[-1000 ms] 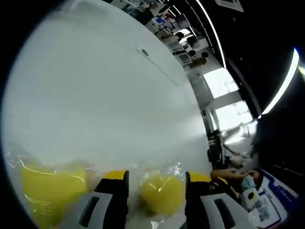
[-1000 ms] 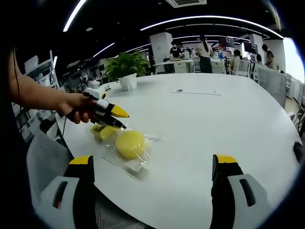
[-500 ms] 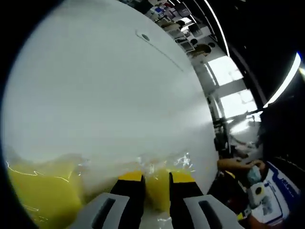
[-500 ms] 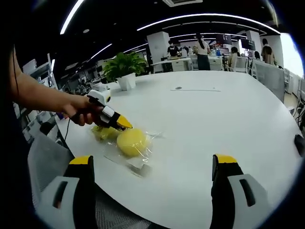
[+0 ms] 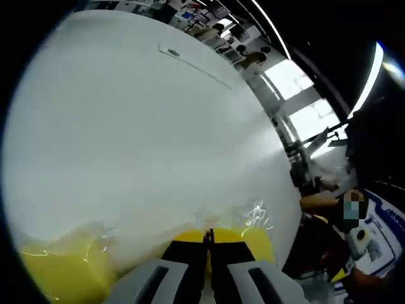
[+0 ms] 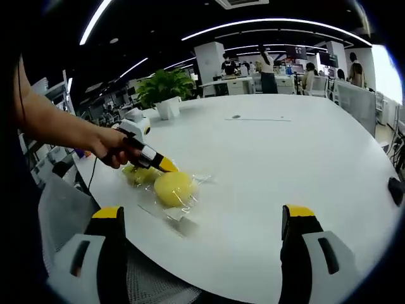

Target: Compare the silicone blocks by pressing each to a similar depth, holding the contact briefly, and releasing to observe deformation and rebound differences across the visible hardness samples.

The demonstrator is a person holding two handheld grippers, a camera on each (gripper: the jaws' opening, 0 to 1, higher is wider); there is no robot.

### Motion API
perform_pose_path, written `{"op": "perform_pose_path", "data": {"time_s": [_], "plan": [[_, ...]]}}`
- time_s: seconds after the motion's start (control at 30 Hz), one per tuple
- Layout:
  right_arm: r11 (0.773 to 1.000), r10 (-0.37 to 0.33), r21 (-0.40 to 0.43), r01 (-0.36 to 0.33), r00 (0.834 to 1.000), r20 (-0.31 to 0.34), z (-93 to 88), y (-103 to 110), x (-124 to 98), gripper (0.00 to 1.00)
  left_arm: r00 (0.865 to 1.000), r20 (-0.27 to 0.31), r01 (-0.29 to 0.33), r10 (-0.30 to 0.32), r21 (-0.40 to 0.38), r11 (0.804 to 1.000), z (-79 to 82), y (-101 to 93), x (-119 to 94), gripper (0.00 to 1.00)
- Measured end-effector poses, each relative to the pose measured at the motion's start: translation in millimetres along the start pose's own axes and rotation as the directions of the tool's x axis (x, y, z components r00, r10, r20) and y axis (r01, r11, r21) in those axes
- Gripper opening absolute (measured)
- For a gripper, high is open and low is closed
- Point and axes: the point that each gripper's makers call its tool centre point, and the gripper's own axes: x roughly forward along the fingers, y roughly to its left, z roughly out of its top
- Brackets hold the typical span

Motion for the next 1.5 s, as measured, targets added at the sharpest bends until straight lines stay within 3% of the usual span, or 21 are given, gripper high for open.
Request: {"op": "perform_pose_path", "data": {"time_s": [0.1,0.2,0.3,0.37,0.4,0.47,0.57,0.67,0.73,0.77,0.83,0.9,1.0,1.1,1.17,1.2,1.37,1.5], "plan": [[1.000,-0.004,0.003,0.004,1.000,0.004,0.7,-1.2,-1.1,0.96,1.000,0.001,-0.005,0.005,-0.022,1.000,0.3,-0.3,0.1,0.00],[1.000,-0.018,-0.015,0.018,1.000,-0.001,-0.8,-2.9,-1.9,0.96,1.000,0.004,-0.004,0.005,-0.155,0.988,0.8,-1.0,-1.8,0.00],[1.000,-0.013,-0.003,0.013,1.000,-0.001,-0.4,-2.2,-1.9,0.96,1.000,0.008,-0.026,0.028,-0.133,0.991,0.7,1.8,-2.5,0.01],[1.000,-0.015,-0.003,0.015,1.000,0.006,3.0,-2.0,-2.6,0.96,1.000,0.003,0.000,0.001,-0.131,0.991,-0.2,-2.5,-2.0,0.03],[1.000,-0.010,0.007,0.010,1.000,0.013,4.8,-1.5,-3.0,0.96,1.000,0.003,-0.026,0.026,-0.161,0.987,-0.4,2.0,-1.1,0.01],[1.000,-0.008,0.010,0.007,1.000,0.016,5.1,-1.8,-2.7,0.96,1.000,0.000,-0.007,0.007,-0.180,0.984,0.6,-0.4,-1.6,0.00],[1.000,0.008,-0.001,-0.008,1.000,0.002,1.7,-0.8,1.4,0.96,1.000,0.009,0.019,-0.019,-0.066,0.998,5.3,-12.1,-4.2,0.00],[1.000,0.010,-0.026,-0.010,1.000,-0.009,1.3,-3.6,3.1,0.96,0.999,0.028,0.049,-0.046,-0.086,0.995,6.8,-20.1,-7.2,0.00],[0.999,0.041,-0.013,-0.041,0.999,-0.001,2.0,-1.4,3.9,0.96,0.990,0.065,0.130,-0.126,-0.060,0.990,13.9,-36.1,-10.5,0.00],[0.998,0.056,-0.016,-0.056,0.998,0.011,3.0,-0.2,4.2,0.96,0.970,0.099,0.223,-0.221,-0.012,0.975,19.8,-55.8,-15.4,0.00],[0.998,0.055,-0.030,-0.055,0.998,0.004,1.5,-0.8,5.0,0.96,0.971,0.122,0.200,-0.207,0.064,0.978,24.0,-64.1,-21.3,0.00],[0.998,0.062,-0.030,-0.062,0.998,-0.001,0.7,0.0,5.9,0.96,0.962,0.126,0.234,-0.240,0.067,0.970,25.7,-74.7,-25.1,0.00],[0.997,0.068,-0.027,-0.068,0.998,-0.001,3.5,1.2,7.7,0.96,0.955,0.158,0.232,-0.251,0.130,0.964,32.2,-82.7,-33.7,0.00],[0.997,0.075,-0.036,-0.075,0.997,0.020,10.9,1.7,8.0,0.96,0.945,0.179,0.255,-0.276,0.129,0.958,36.5,-91.0,-42.3,0.00],[0.996,0.081,-0.035,-0.079,0.996,0.041,15.9,1.3,7.8,0.96,0.942,0.162,0.270,-0.294,0.155,0.950,34.0,-98.3,-45.7,0.00],[0.996,0.089,-0.019,-0.088,0.995,0.045,17.2,1.5,8.1,0.96,0.947,0.151,0.247,-0.283,0.220,0.944,32.2,-99.3,-47.3,0.00],[0.996,0.092,-0.002,-0.092,0.995,0.045,18.2,2.9,10.4,0.96,0.937,0.160,0.264,-0.310,0.256,0.930,31.2,-113.0,-57.9,0.00],[0.995,0.096,-0.001,-0.097,0.993,0.061,23.5,6.9,12.0,0.96,0.918,0.211,0.261,-0.336,0.318,0.911,45.6,-128.3,-74.1,0.00]]}}
